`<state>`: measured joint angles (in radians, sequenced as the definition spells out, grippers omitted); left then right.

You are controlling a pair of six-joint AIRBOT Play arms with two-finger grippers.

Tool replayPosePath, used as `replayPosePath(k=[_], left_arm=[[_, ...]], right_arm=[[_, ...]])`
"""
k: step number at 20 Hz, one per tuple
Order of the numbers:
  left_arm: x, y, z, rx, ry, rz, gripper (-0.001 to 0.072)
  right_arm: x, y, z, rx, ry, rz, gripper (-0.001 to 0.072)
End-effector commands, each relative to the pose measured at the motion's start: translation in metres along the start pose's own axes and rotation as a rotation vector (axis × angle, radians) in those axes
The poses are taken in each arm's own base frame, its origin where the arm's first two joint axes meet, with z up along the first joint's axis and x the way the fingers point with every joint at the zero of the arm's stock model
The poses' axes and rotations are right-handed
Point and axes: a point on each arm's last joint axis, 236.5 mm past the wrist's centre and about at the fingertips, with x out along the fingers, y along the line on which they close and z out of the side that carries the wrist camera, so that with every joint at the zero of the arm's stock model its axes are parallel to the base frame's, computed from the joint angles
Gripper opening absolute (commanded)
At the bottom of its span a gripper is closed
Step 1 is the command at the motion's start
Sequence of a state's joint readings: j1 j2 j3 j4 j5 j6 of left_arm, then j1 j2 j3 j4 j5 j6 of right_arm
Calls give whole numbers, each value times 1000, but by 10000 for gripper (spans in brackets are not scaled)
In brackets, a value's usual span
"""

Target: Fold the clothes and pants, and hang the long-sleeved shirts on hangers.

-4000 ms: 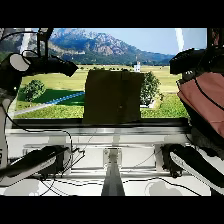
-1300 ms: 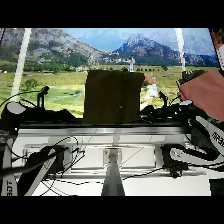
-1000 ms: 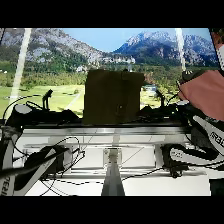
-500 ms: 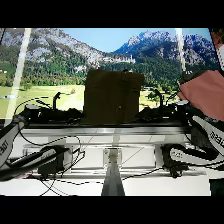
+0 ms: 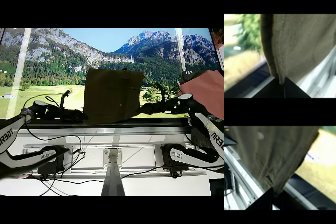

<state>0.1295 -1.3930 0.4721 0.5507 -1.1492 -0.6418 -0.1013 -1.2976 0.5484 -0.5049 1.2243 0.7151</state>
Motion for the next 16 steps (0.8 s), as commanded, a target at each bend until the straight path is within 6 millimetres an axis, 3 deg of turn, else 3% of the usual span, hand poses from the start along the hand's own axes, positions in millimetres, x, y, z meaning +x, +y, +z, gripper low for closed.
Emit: replayPosePath(k=[1,3,5,7,9,11,12,14,16], left_arm=[[-25,-40,42,122,-46,-62,16],[-57,-68,84,250,-153,-22,16],[-105,-113,125,411,-302,39,15],[-165,-176,154,608,-497,121,15],[-231,-244,163,782,-729,211,16],[-295,-306,149,913,-980,299,16],[-319,-327,135,957,-1082,341,16],[-348,-359,97,1053,-1199,417,17],[-356,-376,59,1129,-1235,482,16]], right_arm=[[-29,31,36,-182,-70,-42,50],[-47,69,59,-332,-133,-62,50],[-65,116,80,-499,-205,-81,50],[-86,169,97,-661,-289,-93,51],[-108,222,105,-801,-370,-93,51],[-132,268,103,-917,-436,-85,51],[-145,290,100,-959,-473,-70,51],[-167,326,89,-962,-538,-30,51],[-183,354,70,-908,-582,33,51]])
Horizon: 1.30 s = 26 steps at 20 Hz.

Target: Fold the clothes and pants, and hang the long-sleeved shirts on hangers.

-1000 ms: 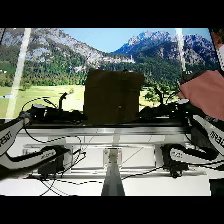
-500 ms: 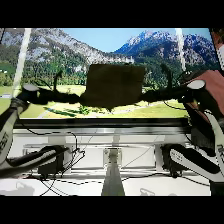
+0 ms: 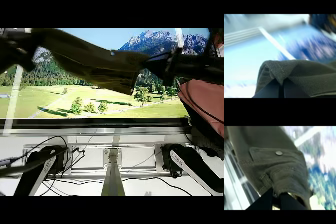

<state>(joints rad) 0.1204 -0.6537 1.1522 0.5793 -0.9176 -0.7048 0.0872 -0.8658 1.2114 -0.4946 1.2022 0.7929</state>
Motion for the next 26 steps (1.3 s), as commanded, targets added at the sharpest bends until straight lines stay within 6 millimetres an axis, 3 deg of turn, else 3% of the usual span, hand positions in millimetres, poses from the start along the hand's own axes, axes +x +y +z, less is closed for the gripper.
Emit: replayPosePath(k=[1,2,4,5,7,10,13,15,17,19,20,22,26], left_arm=[[-67,-30,52,158,-138,116,16],[-75,-39,45,159,-106,112,17],[-79,-50,8,98,32,74,16],[-75,-50,-13,37,90,61,16],[-60,-39,-48,-54,157,60,16],[-14,3,-121,-243,237,102,16],[43,27,-217,-434,368,111,16],[80,19,-260,-499,458,80,16],[107,-1,-292,-508,556,17,17],[116,-16,-311,-527,631,-34,17],[113,-23,-317,-563,670,-52,17],[88,-35,-337,-573,807,-100,16],[27,-64,-371,-557,1118,-205,17]], right_arm=[[-31,51,41,39,-111,36,51],[-36,63,37,52,-96,58,51],[-39,78,22,120,-30,103,51],[-37,80,14,177,-1,116,51],[-27,62,-4,260,23,90,51],[10,-13,-51,445,0,-116,51],[46,-93,-115,662,-9,-316,50],[64,-134,-152,751,50,-397,51],[75,-163,-181,799,127,-435,51],[73,-180,-207,797,231,-466,51],[65,-180,-221,787,307,-468,51],[40,-166,-251,789,486,-450,51],[8,-94,-310,874,842,-284,51]])
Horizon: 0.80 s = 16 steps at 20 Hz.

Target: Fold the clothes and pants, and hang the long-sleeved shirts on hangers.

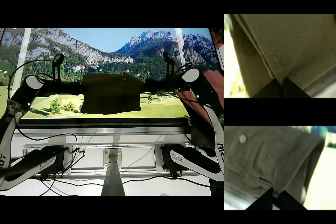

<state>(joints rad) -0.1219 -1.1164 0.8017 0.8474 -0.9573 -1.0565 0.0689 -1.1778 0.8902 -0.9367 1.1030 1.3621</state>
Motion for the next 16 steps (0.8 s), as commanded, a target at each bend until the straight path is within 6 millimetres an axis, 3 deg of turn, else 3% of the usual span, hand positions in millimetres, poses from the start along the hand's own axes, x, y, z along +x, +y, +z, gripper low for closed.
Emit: replayPosePath(k=[1,4,9,10,11,12,13,14,16], left_arm=[[-4,-2,-63,-13,274,-14,16],[-8,-8,-74,-16,326,-39,16],[-12,-8,-86,-8,378,-43,18],[-12,-7,-86,-7,380,-40,19],[-12,-6,-87,-5,383,-36,72],[-12,-4,-88,-2,387,-29,318],[-12,-3,-88,0,389,-25,652],[-12,-3,-88,0,388,-25,717],[-11,-1,-86,1,377,-17,718]], right_arm=[[2,-12,-88,-18,351,-11,50],[5,-3,-127,-37,487,9,51],[12,12,-145,-112,545,18,52],[16,10,-145,-128,535,3,101],[20,5,-145,-143,528,-19,296],[21,0,-143,-156,522,-43,542],[21,-5,-142,-168,517,-63,707],[21,-9,-141,-176,515,-81,684],[17,-17,-134,-206,509,-123,684]])
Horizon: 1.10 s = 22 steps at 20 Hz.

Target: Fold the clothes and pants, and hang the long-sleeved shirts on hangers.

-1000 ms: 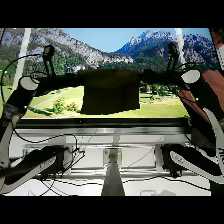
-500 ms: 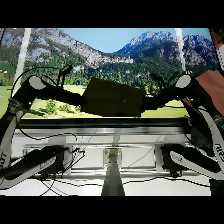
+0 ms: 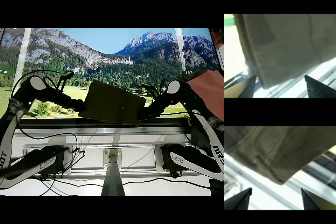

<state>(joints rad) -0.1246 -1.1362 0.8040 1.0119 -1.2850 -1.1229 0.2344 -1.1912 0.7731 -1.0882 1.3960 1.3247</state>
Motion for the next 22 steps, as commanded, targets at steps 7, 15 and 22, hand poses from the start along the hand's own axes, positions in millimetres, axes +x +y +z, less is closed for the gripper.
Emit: replayPosePath(k=[7,15,22], left_arm=[[0,10,12,-1,-55,38,716],[0,8,9,-1,-41,31,715],[1,8,9,-1,-41,30,715]], right_arm=[[-128,-130,38,-97,-138,-678,674],[-94,-117,-7,166,-397,-19,49],[-7,-67,18,484,-560,383,624]])
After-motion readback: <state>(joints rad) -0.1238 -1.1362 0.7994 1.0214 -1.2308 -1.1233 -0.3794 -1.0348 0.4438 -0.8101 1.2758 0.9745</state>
